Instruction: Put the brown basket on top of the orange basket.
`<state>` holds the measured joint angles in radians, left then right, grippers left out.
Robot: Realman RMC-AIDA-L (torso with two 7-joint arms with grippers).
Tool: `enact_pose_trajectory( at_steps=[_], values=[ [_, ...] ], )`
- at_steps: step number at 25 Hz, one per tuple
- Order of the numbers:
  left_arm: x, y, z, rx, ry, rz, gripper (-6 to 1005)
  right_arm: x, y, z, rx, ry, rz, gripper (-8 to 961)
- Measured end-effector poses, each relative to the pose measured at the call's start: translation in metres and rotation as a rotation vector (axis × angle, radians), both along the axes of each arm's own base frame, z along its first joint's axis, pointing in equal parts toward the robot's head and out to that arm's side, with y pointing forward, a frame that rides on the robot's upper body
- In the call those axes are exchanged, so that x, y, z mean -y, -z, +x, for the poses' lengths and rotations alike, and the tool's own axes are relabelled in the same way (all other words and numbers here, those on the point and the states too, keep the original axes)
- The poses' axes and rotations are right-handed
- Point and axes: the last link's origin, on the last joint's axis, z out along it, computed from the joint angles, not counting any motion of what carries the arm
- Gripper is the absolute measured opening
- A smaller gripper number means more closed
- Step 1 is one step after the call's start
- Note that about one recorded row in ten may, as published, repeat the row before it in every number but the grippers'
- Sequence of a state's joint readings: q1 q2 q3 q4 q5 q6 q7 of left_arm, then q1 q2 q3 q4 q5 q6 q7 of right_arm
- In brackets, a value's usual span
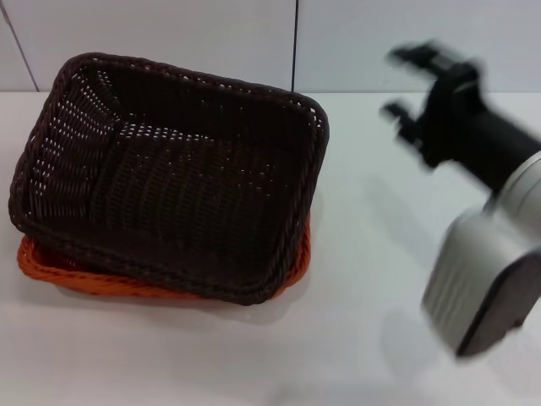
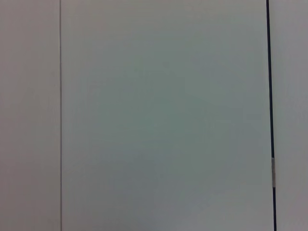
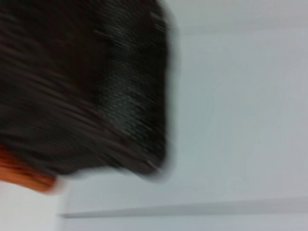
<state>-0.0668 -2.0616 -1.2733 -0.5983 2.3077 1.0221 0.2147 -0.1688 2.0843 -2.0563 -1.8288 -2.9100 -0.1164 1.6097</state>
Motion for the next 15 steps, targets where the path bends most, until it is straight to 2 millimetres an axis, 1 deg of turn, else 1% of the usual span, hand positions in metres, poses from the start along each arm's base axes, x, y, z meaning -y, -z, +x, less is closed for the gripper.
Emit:
enact_pose_trajectory(
  at_steps=[1,3,7,9,11,13,15],
  values=[
    [0.000,0.000,0.000,0.000,0.000,0.000,756,-0.004,-0.005,0.004,-0.062,0.002,0.035,615],
    [0.000,0.000,0.000,-0.001,0.001,0.002,756,-0.012,-0.018,0.023,-0.231,0.004,0.135,615],
    [-0.001,0.000,0.001,-0.002,0.005,0.003,756,-0.013,-0.038,0.055,-0.555,0.019,0.286,615],
    [-0.002,0.000,0.002,-0.002,0.007,0.004,756,-0.013,-0.042,0.073,-0.666,0.035,0.338,615],
    [-0.003,-0.001,0.003,-0.002,0.011,0.005,756,-0.010,-0.046,0.094,-0.791,0.034,0.405,615],
    [-0.004,-0.001,0.004,-0.003,0.015,0.006,756,-0.003,-0.051,0.116,-0.936,0.026,0.466,615],
    [-0.005,-0.002,0.004,-0.005,0.018,0.012,756,0.009,-0.060,0.135,-1.133,0.001,0.521,615]
  ],
)
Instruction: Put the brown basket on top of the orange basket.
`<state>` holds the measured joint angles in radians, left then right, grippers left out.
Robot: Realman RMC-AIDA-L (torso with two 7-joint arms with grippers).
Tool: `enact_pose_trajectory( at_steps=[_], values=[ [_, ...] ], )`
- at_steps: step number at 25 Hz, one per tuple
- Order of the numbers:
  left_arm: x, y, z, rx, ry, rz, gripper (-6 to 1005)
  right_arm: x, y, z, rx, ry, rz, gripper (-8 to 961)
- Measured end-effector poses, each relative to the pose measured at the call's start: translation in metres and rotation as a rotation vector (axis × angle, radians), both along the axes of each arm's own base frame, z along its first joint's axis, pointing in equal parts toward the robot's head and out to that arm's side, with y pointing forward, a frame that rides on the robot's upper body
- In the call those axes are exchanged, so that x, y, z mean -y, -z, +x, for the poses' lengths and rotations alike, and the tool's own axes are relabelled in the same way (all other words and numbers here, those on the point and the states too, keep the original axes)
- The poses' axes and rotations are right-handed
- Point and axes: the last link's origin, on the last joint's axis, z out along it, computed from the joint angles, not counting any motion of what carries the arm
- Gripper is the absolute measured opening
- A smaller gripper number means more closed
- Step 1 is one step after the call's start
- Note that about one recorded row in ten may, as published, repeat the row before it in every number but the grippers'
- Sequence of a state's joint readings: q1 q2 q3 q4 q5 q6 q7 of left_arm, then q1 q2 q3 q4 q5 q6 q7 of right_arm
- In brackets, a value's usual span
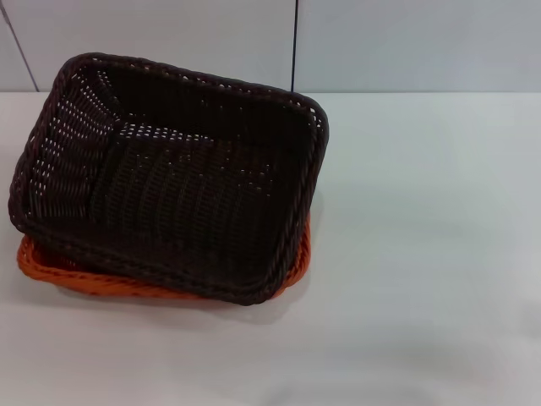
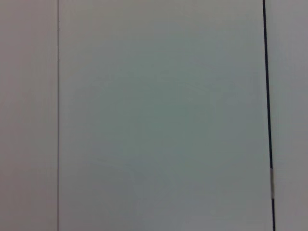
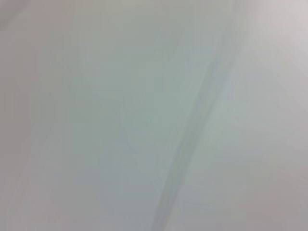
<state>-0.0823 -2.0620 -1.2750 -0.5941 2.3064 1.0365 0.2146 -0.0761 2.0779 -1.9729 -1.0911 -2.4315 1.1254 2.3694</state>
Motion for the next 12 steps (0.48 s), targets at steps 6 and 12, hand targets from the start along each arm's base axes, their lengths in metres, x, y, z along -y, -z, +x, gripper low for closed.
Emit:
enact_pose_trajectory(
  at_steps=[6,12],
  values=[
    [0.003,-0.006,-0.002,0.018,0.026,0.051,756,0.031,-0.011,0.057,-0.393,-0.122,0.132,615],
    [0.004,-0.009,-0.002,0.021,0.076,0.081,756,0.038,-0.005,0.073,-0.468,-0.104,0.166,615]
  ],
)
